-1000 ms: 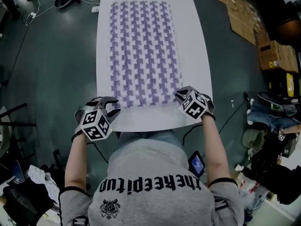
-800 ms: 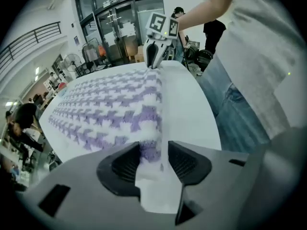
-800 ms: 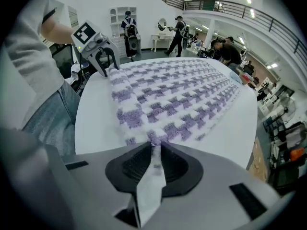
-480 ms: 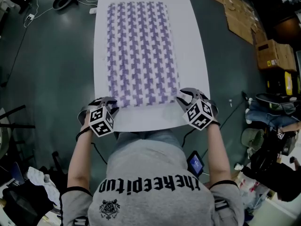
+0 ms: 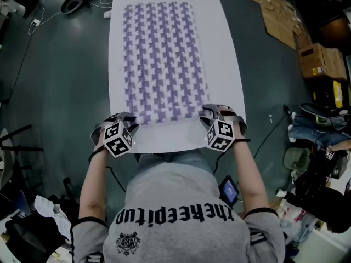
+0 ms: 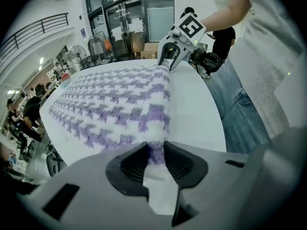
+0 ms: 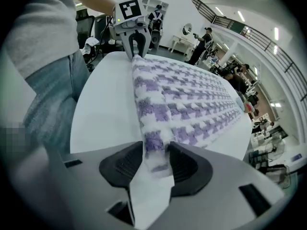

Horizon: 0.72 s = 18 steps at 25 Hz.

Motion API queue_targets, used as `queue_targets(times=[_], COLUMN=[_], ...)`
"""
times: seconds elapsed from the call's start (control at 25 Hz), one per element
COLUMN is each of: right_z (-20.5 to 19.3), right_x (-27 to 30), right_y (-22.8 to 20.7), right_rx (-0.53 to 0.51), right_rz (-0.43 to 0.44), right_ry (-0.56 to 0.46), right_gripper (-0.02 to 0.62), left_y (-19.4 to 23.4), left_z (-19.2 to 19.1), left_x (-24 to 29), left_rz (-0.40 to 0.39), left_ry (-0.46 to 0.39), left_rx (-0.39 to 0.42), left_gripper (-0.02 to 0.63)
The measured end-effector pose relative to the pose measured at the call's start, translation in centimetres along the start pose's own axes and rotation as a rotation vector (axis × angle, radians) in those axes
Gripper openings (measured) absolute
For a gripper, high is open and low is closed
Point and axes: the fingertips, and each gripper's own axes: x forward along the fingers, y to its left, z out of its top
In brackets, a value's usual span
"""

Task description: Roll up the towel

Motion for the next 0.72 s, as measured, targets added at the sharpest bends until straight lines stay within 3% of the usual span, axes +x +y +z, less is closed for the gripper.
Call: queue_targets(times=[0.12,0.24,0.4,0.56,0.72], right_z=[-0.2,-0.2,0.0,0.1,0.1], right_x=[0.8,0.6,-0.2,-0.7,-0.6], right_y=[-0.8,-0.7,-0.2,-0.1,0.1], right_rx=[-0.028,-0.02,0.0,0.031,0.097], right_rz=[-0.019,0.005,0.047,0.114,0.245], right_ry=[0.032,0.046,0.037,0.027,0.026], right_gripper=[0.144,0.056,0.046,0.046,0.046], left_y=[0.0,0.0,-0.4,-0.3,-0.2], left_z=[-0.2,-0.1,-0.2,0.0,-0.1], left_x=[-0.1,-0.3,-0.6,-1.0,-0.9], left_rz=[-0.005,-0.018,-0.059,-0.163,-0.281], left_ry=[-0.002,-0.003,0.014,0.013,0.002], left_rx=[-0.01,-0.016,0.019,0.045,0.038], left_gripper=[0.094,0.076,0.06,0.06,0.06])
